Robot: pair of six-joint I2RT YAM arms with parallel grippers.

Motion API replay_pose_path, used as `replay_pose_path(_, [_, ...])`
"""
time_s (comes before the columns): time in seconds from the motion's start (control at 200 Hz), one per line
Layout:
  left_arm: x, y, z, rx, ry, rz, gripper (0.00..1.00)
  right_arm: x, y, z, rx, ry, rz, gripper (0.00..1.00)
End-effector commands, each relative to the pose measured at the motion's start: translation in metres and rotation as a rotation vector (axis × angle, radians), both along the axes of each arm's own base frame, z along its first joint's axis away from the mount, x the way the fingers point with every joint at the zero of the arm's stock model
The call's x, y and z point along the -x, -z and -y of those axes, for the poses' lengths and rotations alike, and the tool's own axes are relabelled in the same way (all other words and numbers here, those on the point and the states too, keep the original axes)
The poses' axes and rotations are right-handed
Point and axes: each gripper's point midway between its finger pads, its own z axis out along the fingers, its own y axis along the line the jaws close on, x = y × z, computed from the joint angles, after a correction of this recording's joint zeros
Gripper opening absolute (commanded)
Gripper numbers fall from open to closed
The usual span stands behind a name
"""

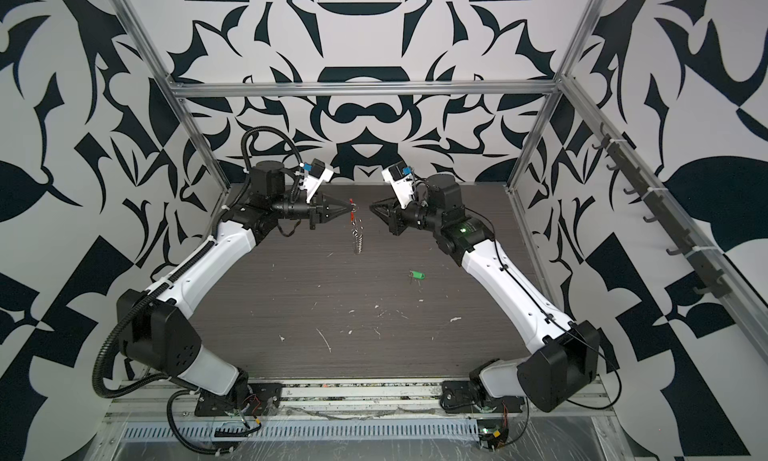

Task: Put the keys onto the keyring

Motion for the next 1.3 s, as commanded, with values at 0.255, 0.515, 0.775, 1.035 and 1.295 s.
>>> replay_pose_path(0.255, [0.024, 0.01, -0.004, -0.151, 0.112, 0.037, 0.0, 0.017, -0.012, -0.021, 0.037, -0.15, 0.031, 0.13])
replay_pose_path(0.515, [0.02, 0.025, -0.008, -0.232, 0.119, 0.069, 0.0, 0.027, -0.011, -0.02, 0.038, -0.183, 0.033, 0.12])
replay_pose_path(0.775, [0.017, 0.026, -0.009, -0.251, 0.124, 0.081, 0.0, 0.036, 0.0, -0.037, 0.01, -0.273, -0.05, 0.12])
replay_pose_path(1.035, [0.018, 0.025, -0.007, -0.238, 0.133, 0.075, 0.0, 0.031, 0.008, -0.045, 0.018, -0.28, -0.054, 0.12])
replay_pose_path(1.295, [0.019, 0.027, -0.009, -0.243, 0.121, 0.082, 0.0, 0.024, 0.005, -0.041, 0.034, -0.236, -0.003, 0.13])
